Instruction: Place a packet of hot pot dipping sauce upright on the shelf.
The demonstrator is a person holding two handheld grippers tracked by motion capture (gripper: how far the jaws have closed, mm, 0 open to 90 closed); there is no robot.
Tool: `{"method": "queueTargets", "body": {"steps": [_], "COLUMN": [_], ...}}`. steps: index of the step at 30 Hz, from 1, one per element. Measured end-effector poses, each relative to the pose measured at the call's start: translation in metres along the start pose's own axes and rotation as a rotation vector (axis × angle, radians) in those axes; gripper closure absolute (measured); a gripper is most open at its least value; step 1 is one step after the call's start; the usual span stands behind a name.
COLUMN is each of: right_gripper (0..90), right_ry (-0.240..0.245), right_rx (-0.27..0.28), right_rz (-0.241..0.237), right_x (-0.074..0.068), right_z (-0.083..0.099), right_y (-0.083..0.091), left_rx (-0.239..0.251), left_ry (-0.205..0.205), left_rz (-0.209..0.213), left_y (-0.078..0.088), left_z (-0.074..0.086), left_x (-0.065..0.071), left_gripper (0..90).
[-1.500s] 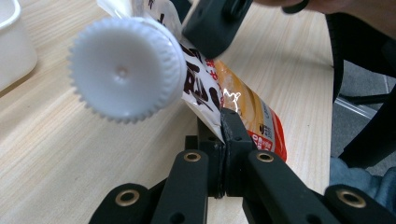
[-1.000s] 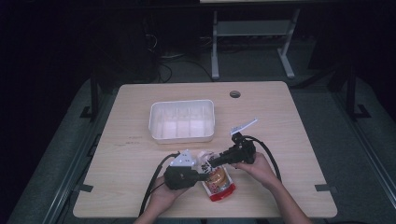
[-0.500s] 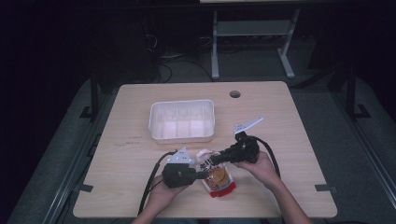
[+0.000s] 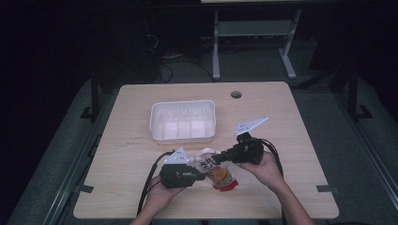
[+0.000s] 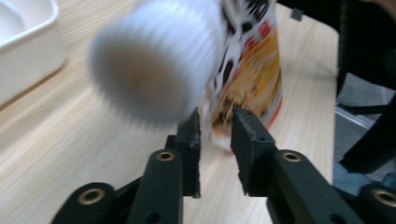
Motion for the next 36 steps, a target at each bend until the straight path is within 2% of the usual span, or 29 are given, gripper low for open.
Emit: {"method": "queueTargets", "body": {"steps": [1, 2, 5, 7, 10, 11, 14, 18, 22, 25, 27, 30, 32, 36], "right_gripper": [88.8, 88.8, 88.9, 88.9, 88.9, 88.9, 88.9, 88.9, 88.9, 89.0, 89.0, 89.0, 89.0, 89.0], "right_ry": [0.012, 0.012, 0.044, 0.044, 0.028, 0.006, -0.016, -0.03, -0.038, -0.045, -0.049, -0.042, -0.044, -0.047], "right_rx": [-0.004, -0.004, -0.016, 0.008, 0.025, 0.033, 0.038, 0.039, 0.046, 0.064, 0.074, 0.083, 0.09, 0.103], "right_rz": [0.031, 0.031, 0.103, 0.153, 0.164, 0.175, 0.183, 0.227, 0.24, 0.249, 0.255, 0.267, 0.283, 0.298], "right_x": [-0.005, -0.005, -0.013, -0.015, -0.014, -0.012, -0.01, -0.008, -0.008, -0.008, -0.008, -0.009, -0.009, -0.007], "right_z": [-0.003, -0.003, -0.009, -0.015, -0.017, -0.02, -0.023, -0.033, -0.04, -0.048, -0.054, -0.063, -0.07, -0.083], "right_y": [0.003, 0.003, 0.007, 0.011, 0.013, 0.015, 0.015, 0.018, 0.018, 0.018, 0.017, 0.014, 0.011, 0.007], "left_rx": [-0.001, 0.001, -0.012, -0.02, -0.032, -0.034, -0.067, -0.097, -0.128, -0.16, -0.164, -0.138, -0.117, -0.112], "left_ry": [0.002, 0.008, 0.003, 0.001, -0.007, -0.004, -0.035, -0.08, -0.08, -0.088, -0.091, -0.084, -0.08, -0.073], "left_rz": [-0.006, -0.009, -0.036, -0.051, -0.083, -0.098, -0.126, -0.156, -0.171, -0.201, -0.213, -0.217, -0.219, -0.223], "left_y": [0.001, 0.003, 0.006, 0.007, 0.01, 0.011, 0.015, 0.021, 0.027, 0.034, 0.039, 0.046, 0.048, 0.049], "left_z": [0.001, 0.001, 0.003, 0.004, 0.005, 0.006, 0.009, 0.011, 0.021, 0.029, 0.034, 0.034, 0.032, 0.033], "left_x": [-0.001, -0.001, -0.003, -0.004, -0.004, -0.004, -0.001, 0.003, 0.001, -0.001, -0.003, -0.006, -0.006, -0.007], "left_gripper": [68.5, 68.5, 65.2, 61.6, 57.6, 47.3, 43.3, 35.6, 31.6, 25.3, 24.6, 23.1, 22.0, 22.2]}}
Point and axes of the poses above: each handheld gripper's, and its own axes: y roughly backward along the jaws, z roughly out of its underside, x roughly to its right, the point moved 1 cm from there along -y, roughly forward along the jaws, and after that the axes turned 4 degrees about x, right-handed, at the moved point
